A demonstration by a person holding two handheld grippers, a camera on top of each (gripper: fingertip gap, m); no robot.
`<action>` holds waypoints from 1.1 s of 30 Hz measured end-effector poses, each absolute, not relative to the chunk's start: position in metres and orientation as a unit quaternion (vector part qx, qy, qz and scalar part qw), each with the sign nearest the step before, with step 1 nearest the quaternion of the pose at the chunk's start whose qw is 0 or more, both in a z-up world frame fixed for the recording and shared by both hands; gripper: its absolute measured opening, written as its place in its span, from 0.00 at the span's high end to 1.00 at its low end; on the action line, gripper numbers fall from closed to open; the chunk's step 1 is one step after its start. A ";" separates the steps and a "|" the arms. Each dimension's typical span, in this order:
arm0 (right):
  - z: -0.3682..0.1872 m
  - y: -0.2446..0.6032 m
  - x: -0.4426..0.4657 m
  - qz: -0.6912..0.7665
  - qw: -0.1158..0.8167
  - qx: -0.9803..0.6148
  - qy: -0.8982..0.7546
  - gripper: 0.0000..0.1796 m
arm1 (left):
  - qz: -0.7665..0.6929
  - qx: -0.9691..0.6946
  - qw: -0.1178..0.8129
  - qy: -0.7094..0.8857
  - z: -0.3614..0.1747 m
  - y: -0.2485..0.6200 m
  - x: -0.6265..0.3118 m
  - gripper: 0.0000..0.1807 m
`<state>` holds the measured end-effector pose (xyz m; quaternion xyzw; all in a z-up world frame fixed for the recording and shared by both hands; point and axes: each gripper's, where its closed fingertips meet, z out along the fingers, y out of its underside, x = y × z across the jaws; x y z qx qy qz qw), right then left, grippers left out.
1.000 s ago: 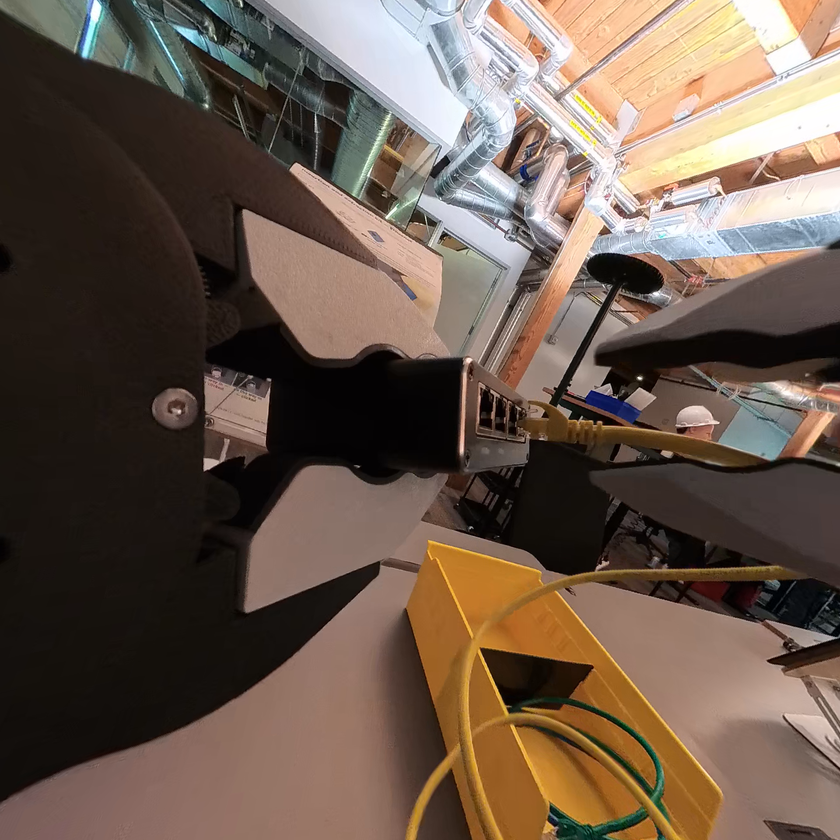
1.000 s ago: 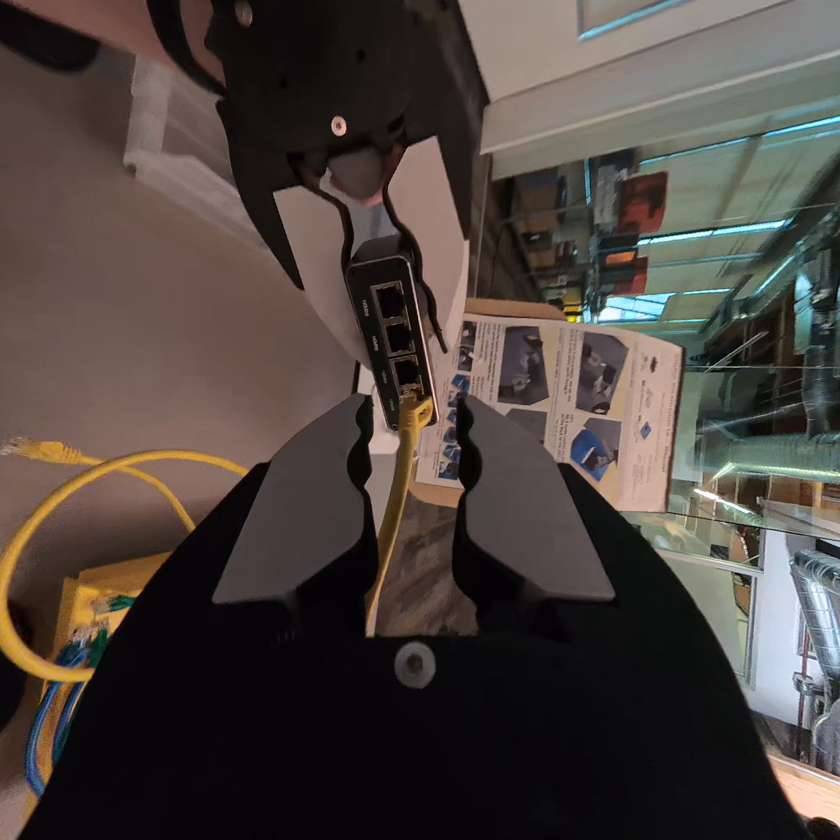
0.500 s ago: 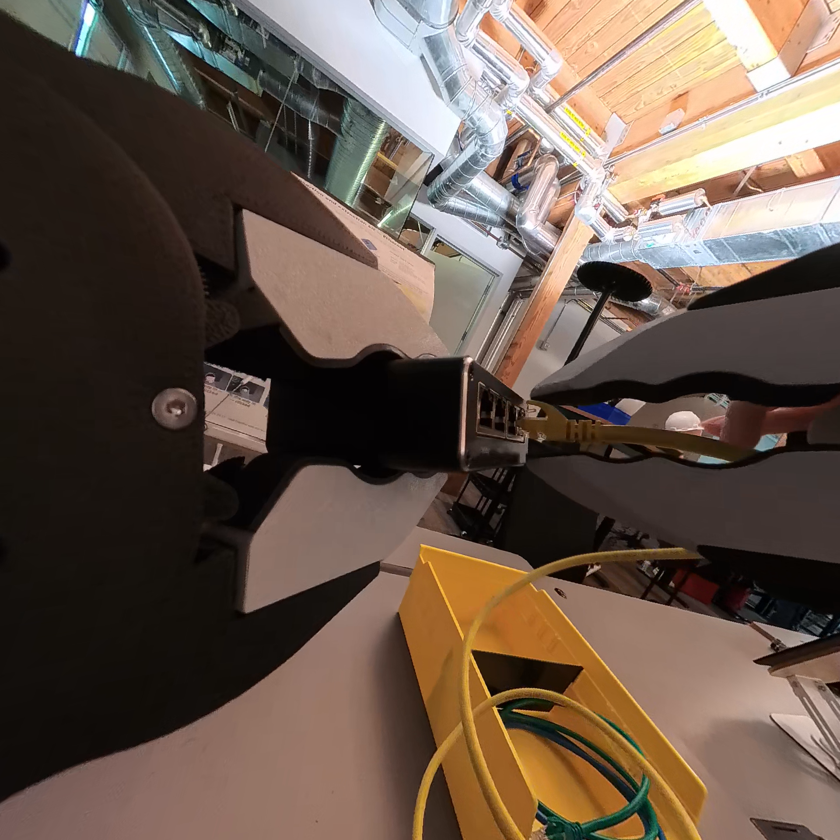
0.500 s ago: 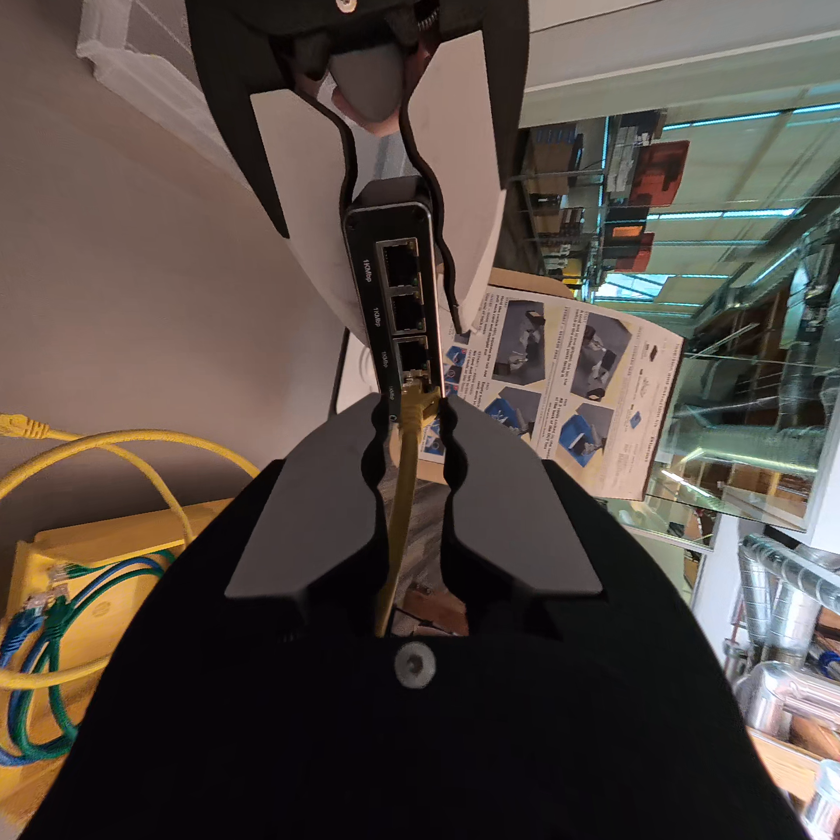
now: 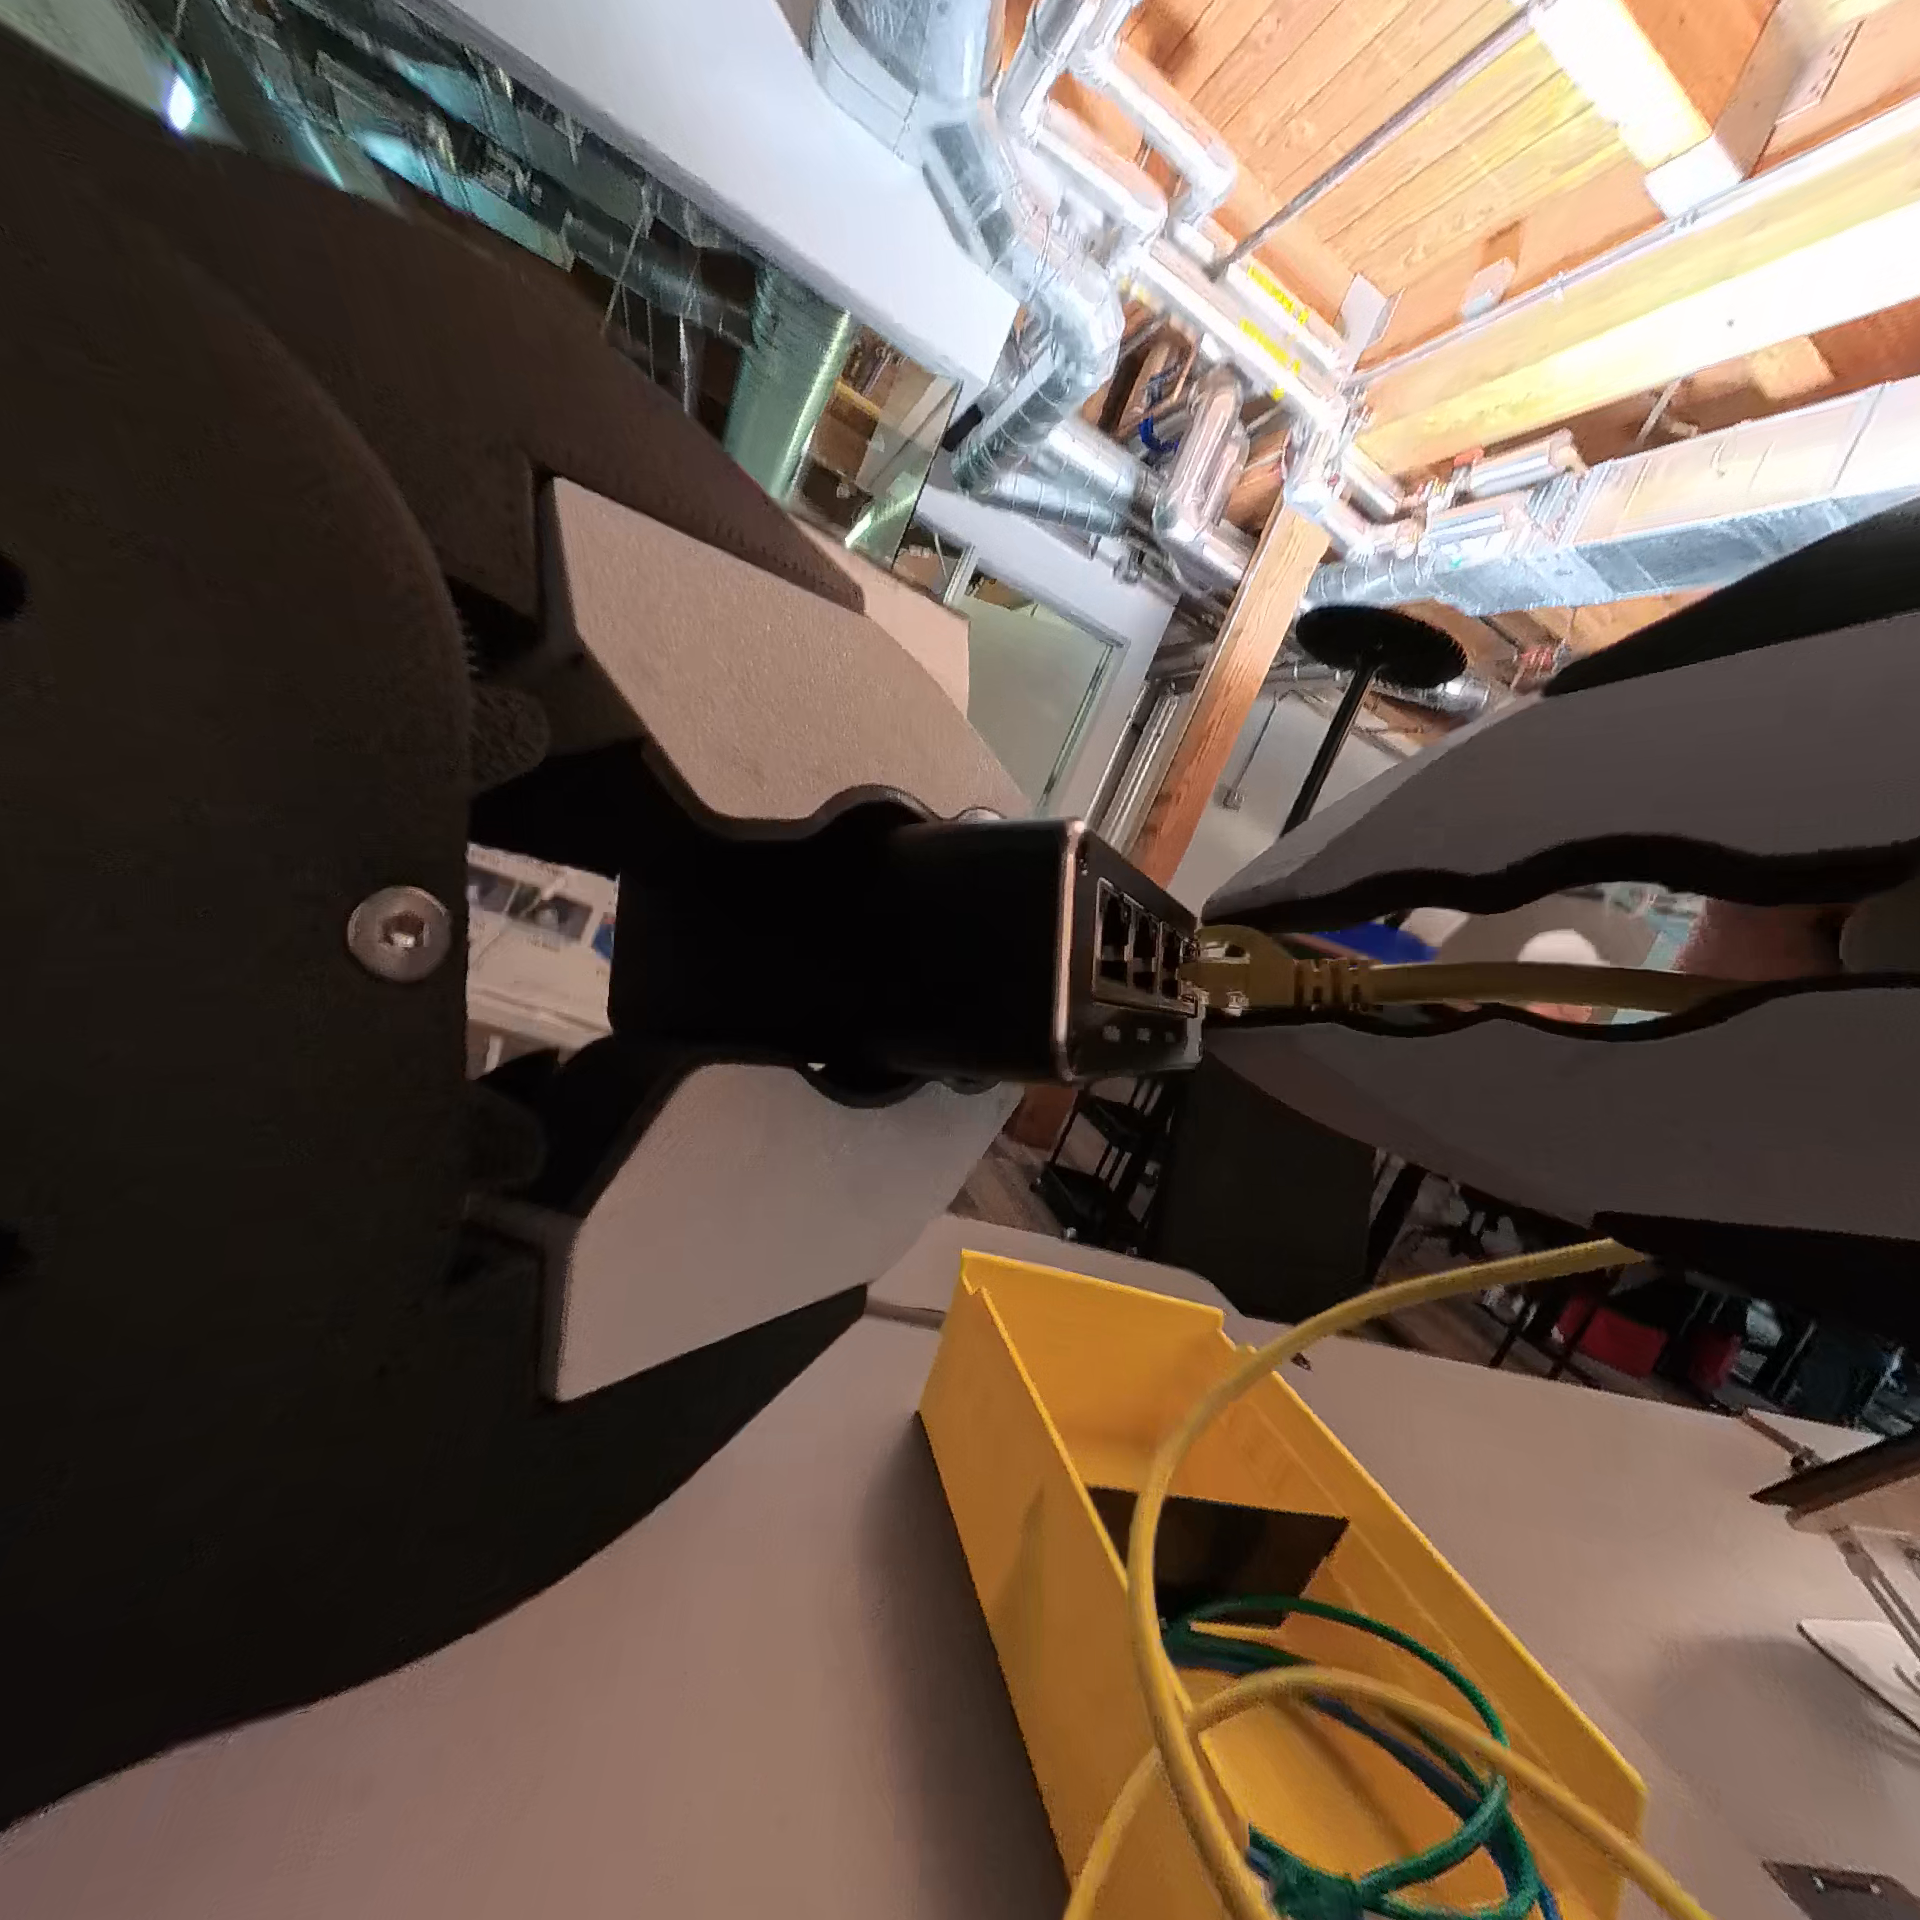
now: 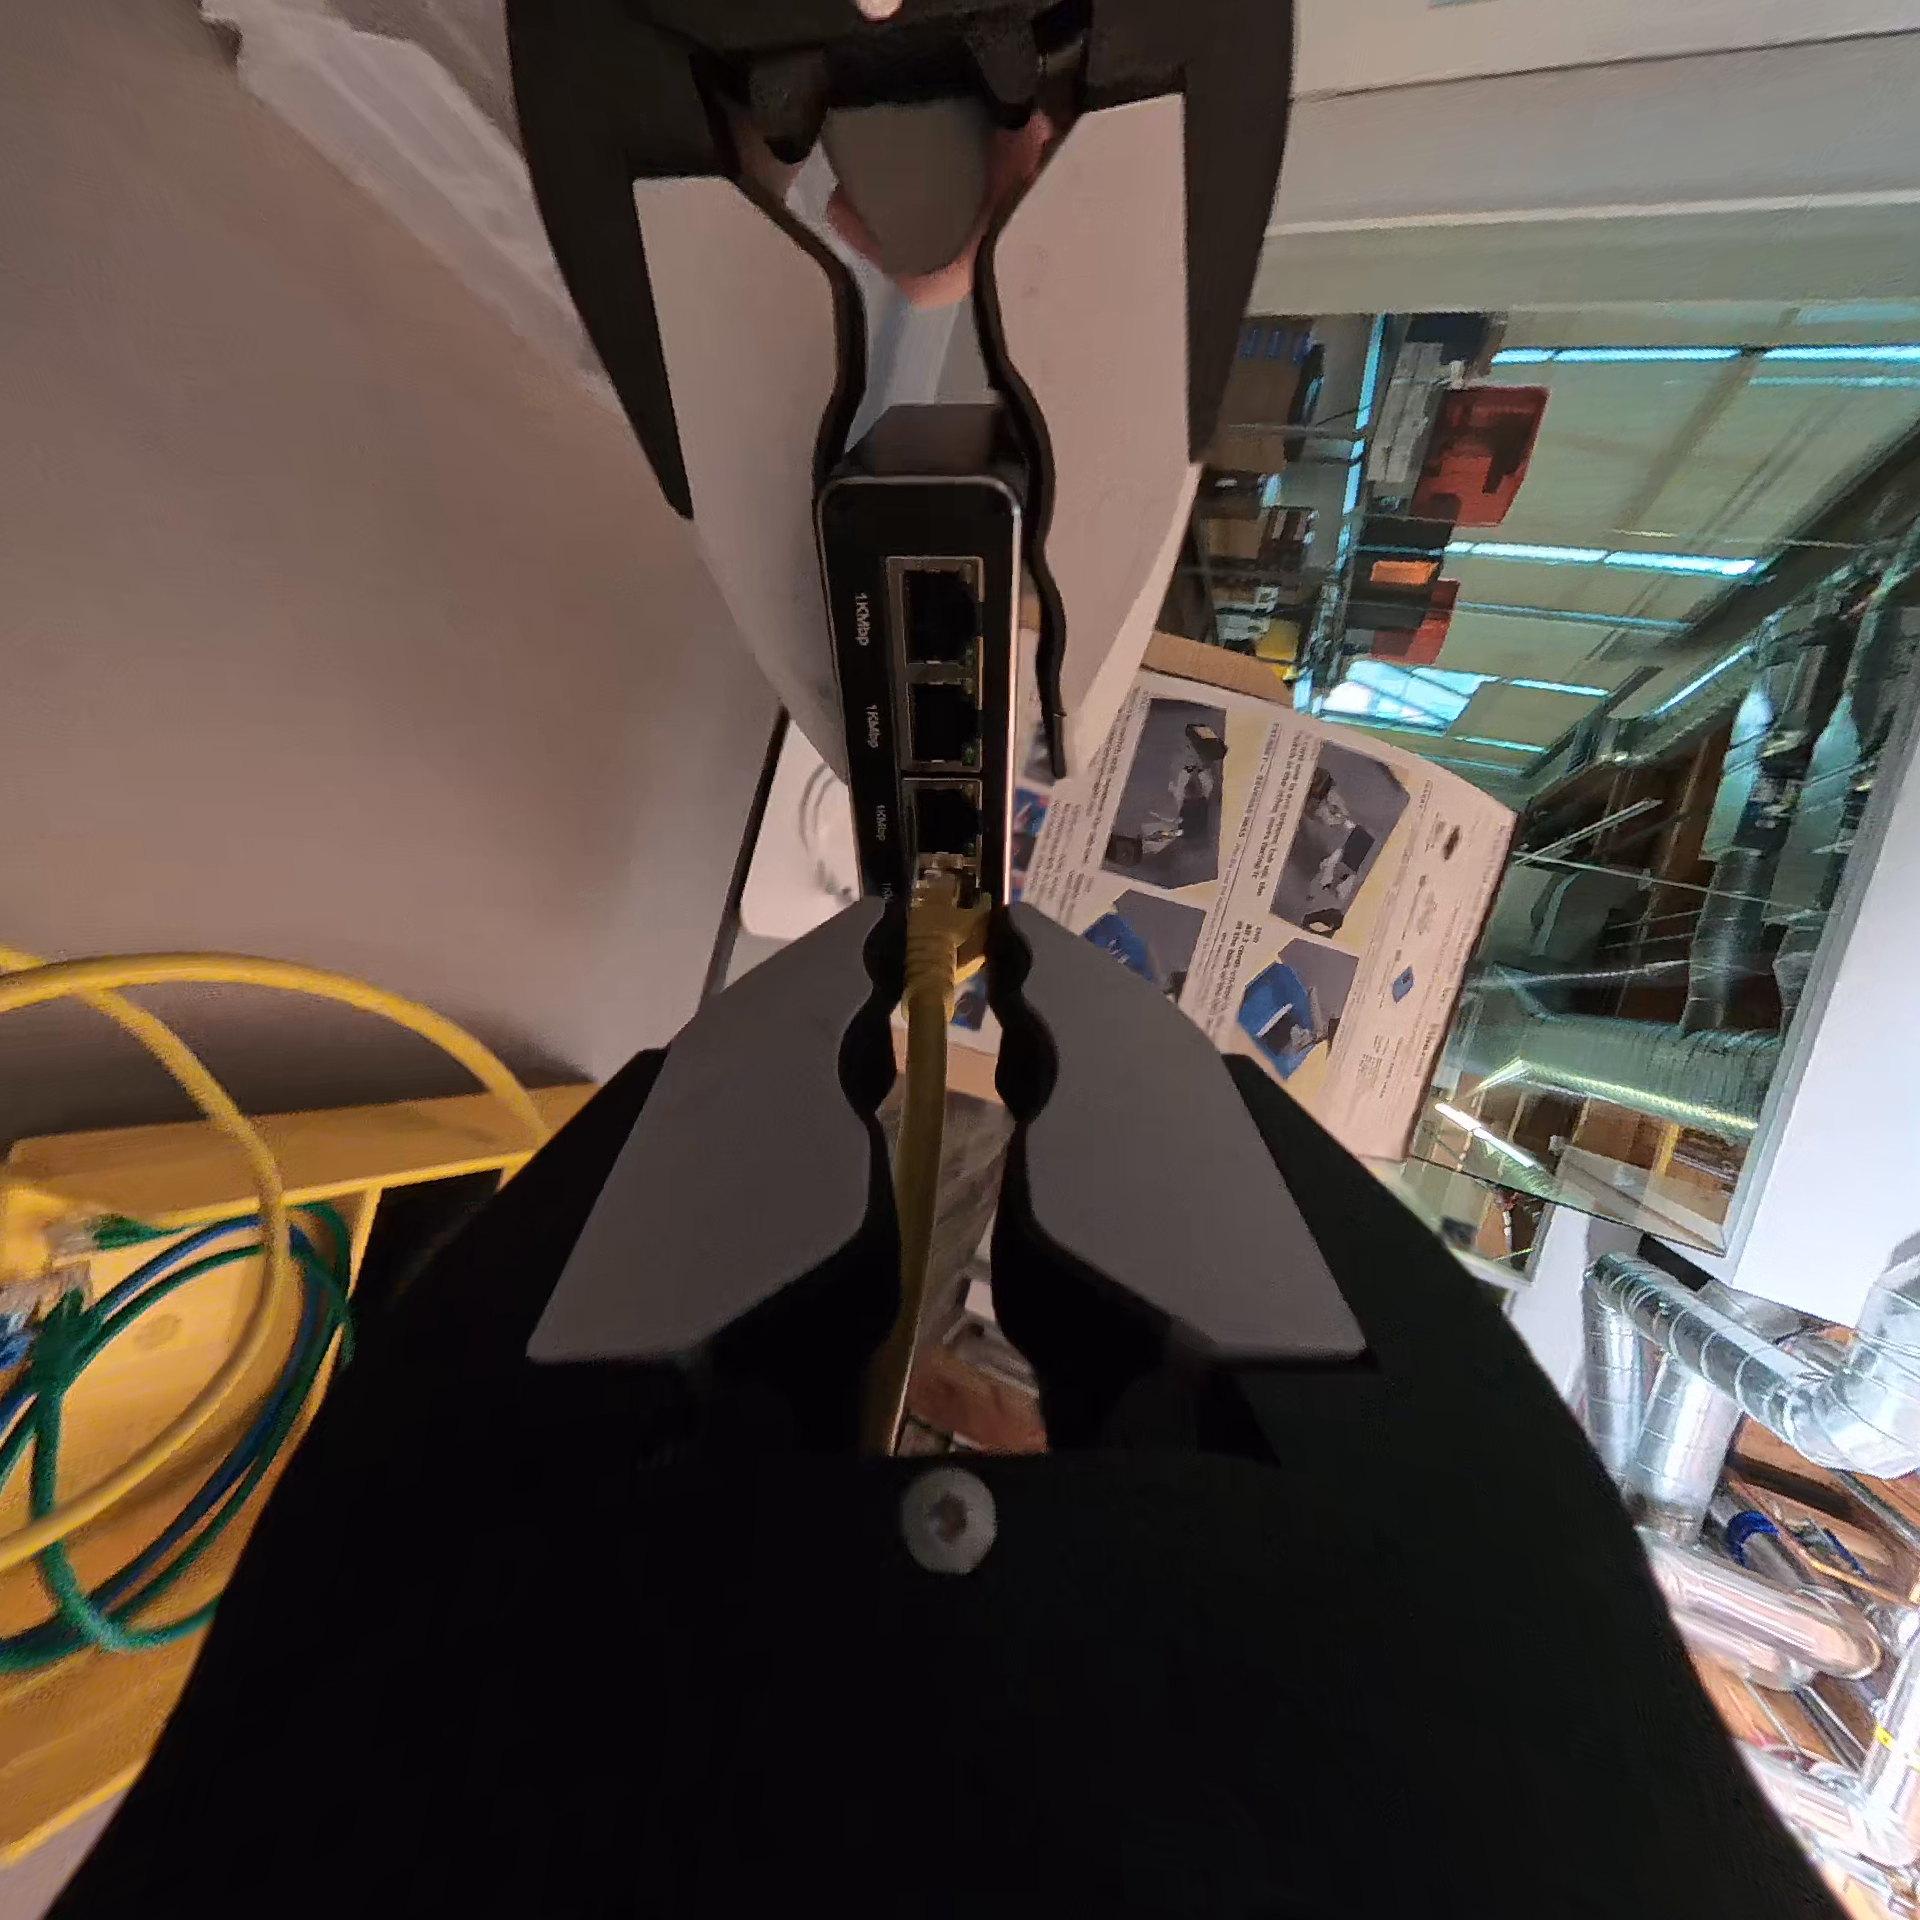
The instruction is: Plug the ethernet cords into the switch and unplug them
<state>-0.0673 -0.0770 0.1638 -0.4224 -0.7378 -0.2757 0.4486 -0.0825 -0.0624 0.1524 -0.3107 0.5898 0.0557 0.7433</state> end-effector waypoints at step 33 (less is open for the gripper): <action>0.120 -0.102 -0.026 -0.212 0.174 -0.559 -0.782 0.91 | -0.074 -0.319 0.674 0.662 0.106 -0.071 -0.037 0.79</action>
